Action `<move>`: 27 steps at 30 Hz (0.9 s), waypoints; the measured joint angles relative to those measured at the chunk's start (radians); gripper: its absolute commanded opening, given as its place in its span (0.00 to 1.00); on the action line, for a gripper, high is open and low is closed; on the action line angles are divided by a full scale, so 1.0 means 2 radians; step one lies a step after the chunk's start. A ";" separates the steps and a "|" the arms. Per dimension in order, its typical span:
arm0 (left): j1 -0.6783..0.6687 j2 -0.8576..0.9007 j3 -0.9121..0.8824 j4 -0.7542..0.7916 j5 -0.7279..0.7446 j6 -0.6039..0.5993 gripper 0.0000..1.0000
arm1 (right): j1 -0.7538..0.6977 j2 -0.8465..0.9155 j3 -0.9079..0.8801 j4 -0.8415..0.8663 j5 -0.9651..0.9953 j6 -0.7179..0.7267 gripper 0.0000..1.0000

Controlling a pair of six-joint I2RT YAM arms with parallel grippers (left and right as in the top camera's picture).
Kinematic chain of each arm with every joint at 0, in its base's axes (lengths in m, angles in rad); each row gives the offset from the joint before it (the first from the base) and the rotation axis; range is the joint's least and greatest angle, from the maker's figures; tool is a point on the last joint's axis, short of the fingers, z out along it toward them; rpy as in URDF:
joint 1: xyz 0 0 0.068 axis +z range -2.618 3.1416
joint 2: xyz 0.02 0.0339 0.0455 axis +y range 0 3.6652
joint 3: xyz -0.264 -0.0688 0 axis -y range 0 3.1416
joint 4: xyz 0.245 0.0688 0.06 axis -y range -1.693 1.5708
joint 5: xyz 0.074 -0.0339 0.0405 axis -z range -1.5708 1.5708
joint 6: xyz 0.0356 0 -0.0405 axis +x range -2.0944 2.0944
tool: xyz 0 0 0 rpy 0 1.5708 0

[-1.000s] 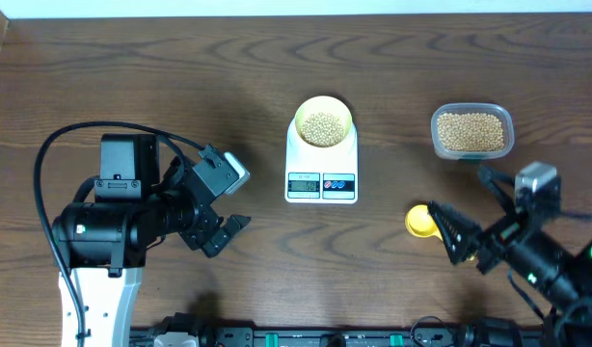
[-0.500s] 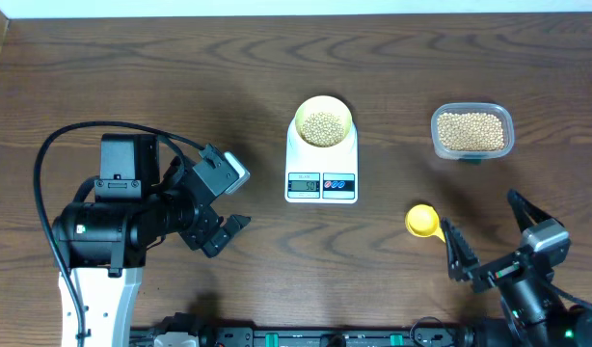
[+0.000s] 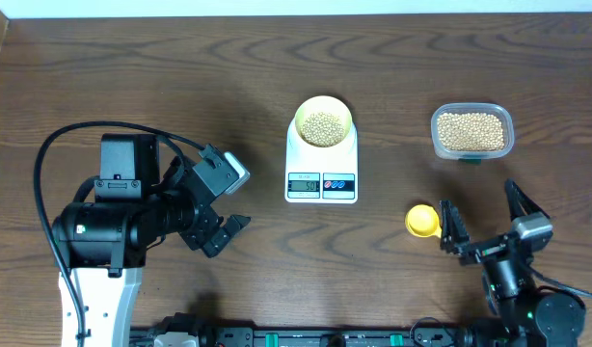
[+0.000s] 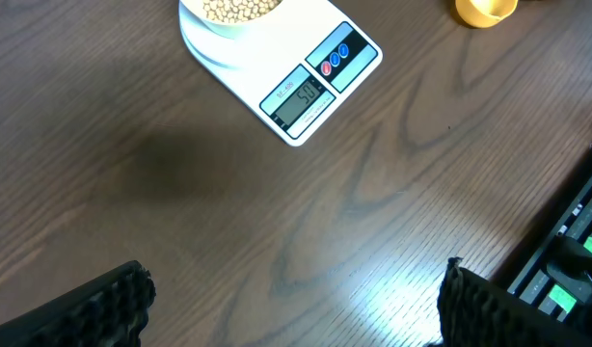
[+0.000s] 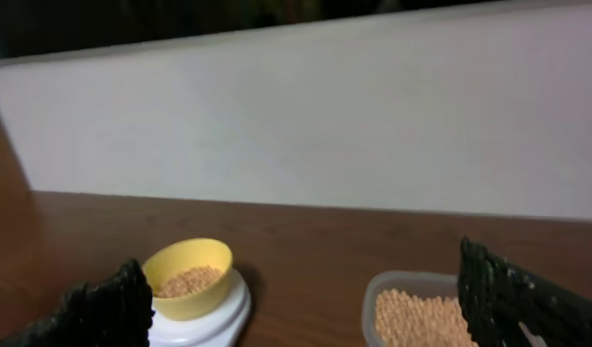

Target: Scoop item into bowl and weigh 50g on scale

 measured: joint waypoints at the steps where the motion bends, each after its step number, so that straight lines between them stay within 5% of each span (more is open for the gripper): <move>1: 0.000 0.000 0.000 0.000 0.000 0.000 0.96 | 0.000 0.000 -0.002 0.003 0.002 0.000 0.99; 15: 0.000 0.000 0.000 0.000 0.000 0.000 0.96 | 0.001 0.000 -0.106 0.123 0.053 0.010 0.99; 27: 0.000 0.000 0.000 0.000 0.000 0.000 0.97 | 0.001 0.000 -0.115 0.065 0.079 0.011 0.99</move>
